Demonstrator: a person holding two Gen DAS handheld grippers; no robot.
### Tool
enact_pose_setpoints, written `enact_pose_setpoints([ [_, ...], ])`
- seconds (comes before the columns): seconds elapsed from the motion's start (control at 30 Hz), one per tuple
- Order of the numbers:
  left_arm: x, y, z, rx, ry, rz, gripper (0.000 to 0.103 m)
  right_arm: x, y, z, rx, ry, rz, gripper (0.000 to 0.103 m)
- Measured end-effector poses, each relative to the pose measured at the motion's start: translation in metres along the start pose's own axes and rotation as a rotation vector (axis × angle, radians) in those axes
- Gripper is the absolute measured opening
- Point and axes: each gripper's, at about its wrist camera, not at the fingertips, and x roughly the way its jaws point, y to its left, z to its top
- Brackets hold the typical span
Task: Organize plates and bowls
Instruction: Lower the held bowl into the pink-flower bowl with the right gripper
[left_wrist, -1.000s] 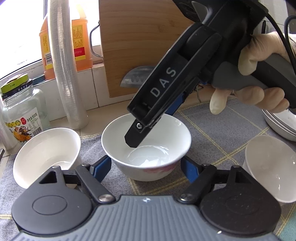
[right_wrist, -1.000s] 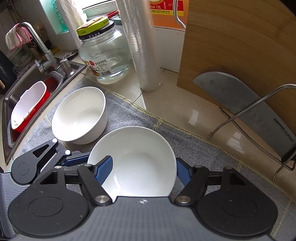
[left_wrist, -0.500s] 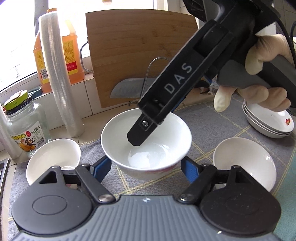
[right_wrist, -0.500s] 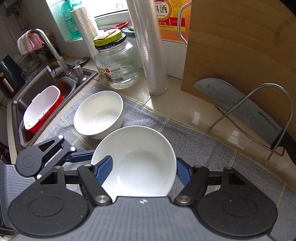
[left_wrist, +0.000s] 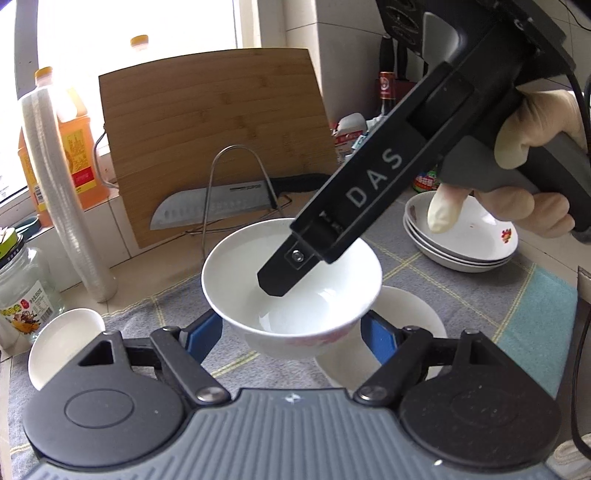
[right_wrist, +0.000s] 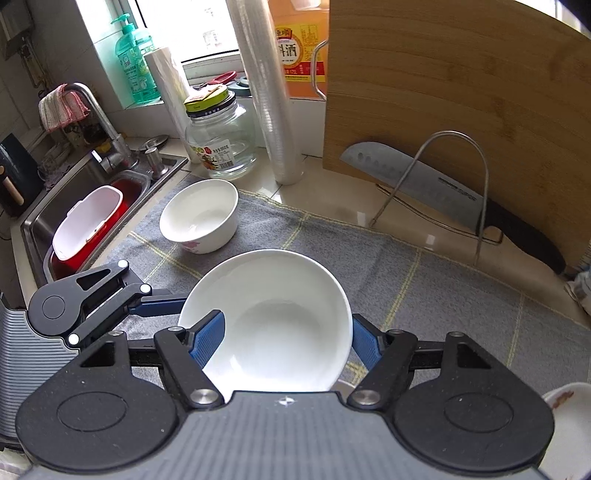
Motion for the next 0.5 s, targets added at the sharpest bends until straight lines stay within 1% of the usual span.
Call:
enact_pose_setpoints([
  [0.07, 0.001, -0.008, 0.001, 0.006, 0.001, -0.025, 0.082, -0.007, -0.005, -0.009, 0.019, -0.002, -0.016, 0.078],
  [0.3, 0.005, -0.031, -0.004, 0.029, 0.024, -0.072, 0.082, -0.016, -0.013, -0.037, 0.062, 0.006, -0.054, 0.078],
  [0.5, 0.008, -0.041, -0.009, 0.034, 0.047, -0.082, 0.082, -0.016, -0.017, -0.05, 0.083, 0.019, -0.053, 0.078],
])
